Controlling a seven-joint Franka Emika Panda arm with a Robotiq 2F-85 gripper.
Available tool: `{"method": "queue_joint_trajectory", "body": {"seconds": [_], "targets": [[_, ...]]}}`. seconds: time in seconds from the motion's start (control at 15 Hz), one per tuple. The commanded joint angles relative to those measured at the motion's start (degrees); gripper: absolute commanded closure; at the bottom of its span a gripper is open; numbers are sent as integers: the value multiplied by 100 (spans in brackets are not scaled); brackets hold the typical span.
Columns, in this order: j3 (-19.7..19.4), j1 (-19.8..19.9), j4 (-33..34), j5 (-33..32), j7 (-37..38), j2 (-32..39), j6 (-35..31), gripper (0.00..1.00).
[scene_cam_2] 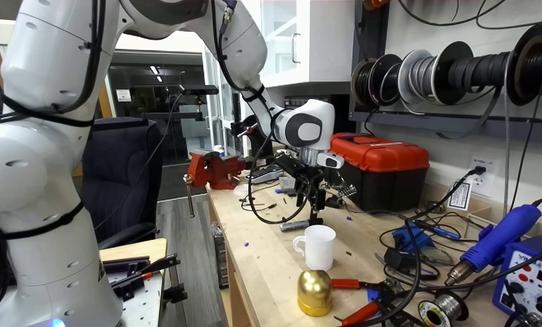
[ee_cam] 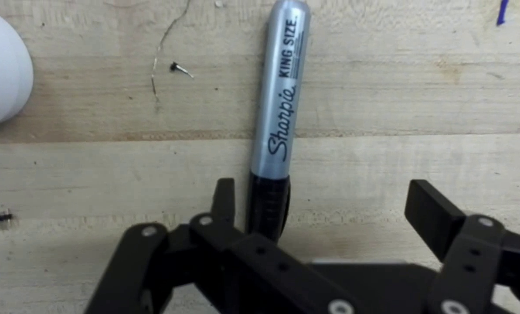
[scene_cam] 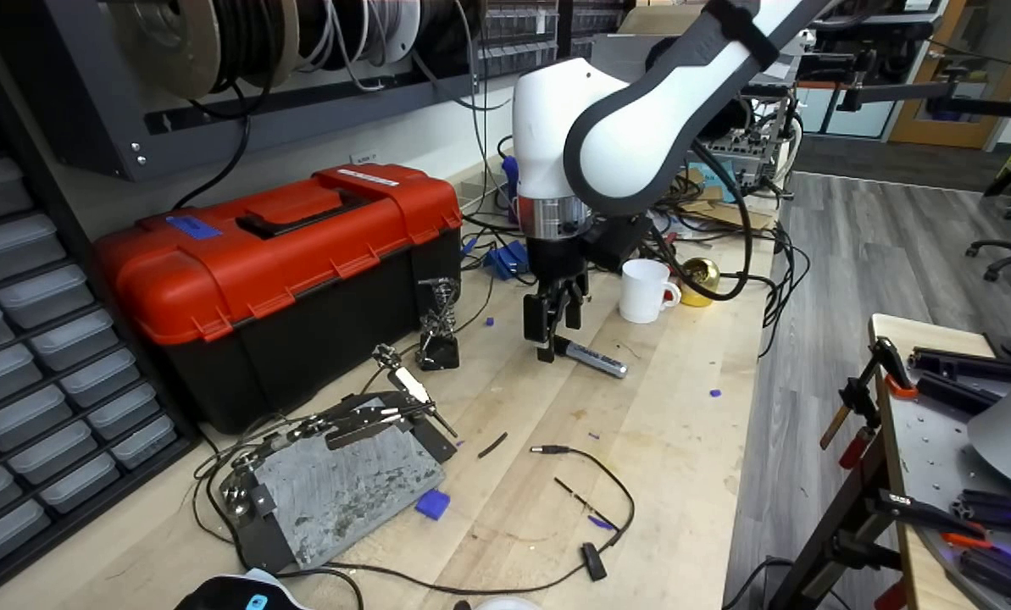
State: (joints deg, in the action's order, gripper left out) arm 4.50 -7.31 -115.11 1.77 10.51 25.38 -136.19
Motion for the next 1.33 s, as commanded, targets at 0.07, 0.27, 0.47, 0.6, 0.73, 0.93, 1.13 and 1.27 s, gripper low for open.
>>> {"method": "queue_joint_trajectory", "body": {"seconds": [0.07,0.27,0.47,0.6,0.73,0.93,1.13,1.27], "targets": [[-130,-53,-23,-4,204,36,50,0],[-163,-15,33,41,196,84,72,0],[-125,55,155,130,44,175,142,0],[-86,84,204,193,-35,235,152,0],[-61,92,271,246,-81,320,166,0],[-53,95,328,295,-92,444,144,0],[-65,103,231,319,-79,425,37,34],[-77,115,136,322,-67,328,-35,50]]}}
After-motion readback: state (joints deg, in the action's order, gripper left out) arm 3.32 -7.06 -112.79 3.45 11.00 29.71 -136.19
